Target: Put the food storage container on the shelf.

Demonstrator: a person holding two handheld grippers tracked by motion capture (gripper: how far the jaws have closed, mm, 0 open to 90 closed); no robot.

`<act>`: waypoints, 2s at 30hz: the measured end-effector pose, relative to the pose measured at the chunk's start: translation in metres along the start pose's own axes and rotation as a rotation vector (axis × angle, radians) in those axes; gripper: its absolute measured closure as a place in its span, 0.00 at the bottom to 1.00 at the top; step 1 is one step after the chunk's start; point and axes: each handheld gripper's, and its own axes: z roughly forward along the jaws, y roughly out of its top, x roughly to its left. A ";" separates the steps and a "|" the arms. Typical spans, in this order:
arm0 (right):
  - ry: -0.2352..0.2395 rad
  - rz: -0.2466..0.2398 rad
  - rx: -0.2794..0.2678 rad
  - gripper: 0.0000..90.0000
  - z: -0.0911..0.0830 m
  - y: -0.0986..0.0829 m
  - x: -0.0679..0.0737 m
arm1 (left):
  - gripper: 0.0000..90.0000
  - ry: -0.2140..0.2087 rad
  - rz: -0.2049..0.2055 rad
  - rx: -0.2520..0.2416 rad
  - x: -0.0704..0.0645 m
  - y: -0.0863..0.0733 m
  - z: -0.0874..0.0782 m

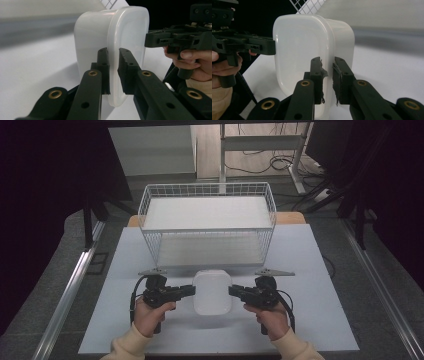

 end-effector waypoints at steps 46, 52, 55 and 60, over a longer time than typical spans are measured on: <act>-0.010 -0.195 -0.144 0.88 -0.031 0.153 0.022 | 0.90 0.001 0.172 -0.171 -0.022 0.144 -0.036; -0.008 -0.195 -0.140 0.88 -0.031 0.175 0.021 | 0.90 -0.002 0.170 -0.166 -0.020 0.166 -0.039; -0.002 -0.183 -0.132 0.88 -0.029 0.186 0.019 | 0.90 -0.004 0.162 -0.162 -0.017 0.175 -0.039; 0.005 -0.177 -0.128 0.88 -0.025 0.199 0.016 | 0.90 -0.001 0.157 -0.154 -0.013 0.190 -0.041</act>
